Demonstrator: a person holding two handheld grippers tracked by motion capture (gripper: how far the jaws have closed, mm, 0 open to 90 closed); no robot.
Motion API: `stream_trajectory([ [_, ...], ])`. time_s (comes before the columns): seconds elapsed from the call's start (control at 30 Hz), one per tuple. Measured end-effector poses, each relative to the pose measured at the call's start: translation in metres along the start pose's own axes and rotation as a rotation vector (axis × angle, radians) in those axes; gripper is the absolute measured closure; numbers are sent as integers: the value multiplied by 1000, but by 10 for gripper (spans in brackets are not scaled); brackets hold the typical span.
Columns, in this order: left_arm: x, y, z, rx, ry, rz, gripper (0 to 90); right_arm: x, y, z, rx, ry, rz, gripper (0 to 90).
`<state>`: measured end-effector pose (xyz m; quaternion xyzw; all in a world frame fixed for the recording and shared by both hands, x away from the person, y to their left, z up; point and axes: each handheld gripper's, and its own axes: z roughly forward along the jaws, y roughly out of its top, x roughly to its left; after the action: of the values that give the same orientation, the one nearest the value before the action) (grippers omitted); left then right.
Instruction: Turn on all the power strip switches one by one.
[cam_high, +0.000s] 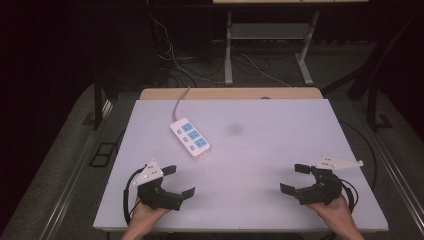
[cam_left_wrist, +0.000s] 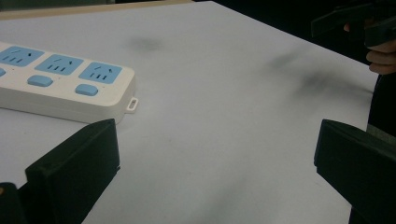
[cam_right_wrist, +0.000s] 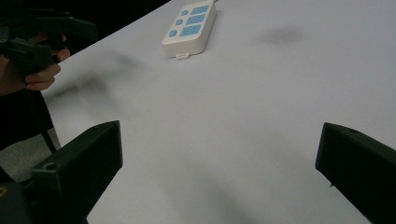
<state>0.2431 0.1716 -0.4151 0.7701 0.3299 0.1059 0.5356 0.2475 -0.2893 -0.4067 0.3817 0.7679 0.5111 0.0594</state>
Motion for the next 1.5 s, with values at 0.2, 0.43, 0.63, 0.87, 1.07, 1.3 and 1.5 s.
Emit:
stream_trajectory([
  [0.2,1,0,-3,-3,3,2,0,0,-1,1,11,13,0,6],
  [0.43,2,0,-3,-5,1,-3,0,1,-2,3,22,15,-3,6],
  [0.63,0,1,-2,7,-10,-2,0,1,-3,3,27,15,-6,6],
  [0.87,-1,4,-1,29,-3,2,0,0,-4,2,26,12,-6,6],
  [1.07,1,9,-2,51,4,-4,0,-3,-3,-2,14,2,1,7],
  [1.3,2,18,0,100,1,1,0,-3,-3,-4,11,-1,-4,6],
  [1.5,2,27,2,131,-2,13,0,-2,-3,-4,9,-1,-6,6],
])
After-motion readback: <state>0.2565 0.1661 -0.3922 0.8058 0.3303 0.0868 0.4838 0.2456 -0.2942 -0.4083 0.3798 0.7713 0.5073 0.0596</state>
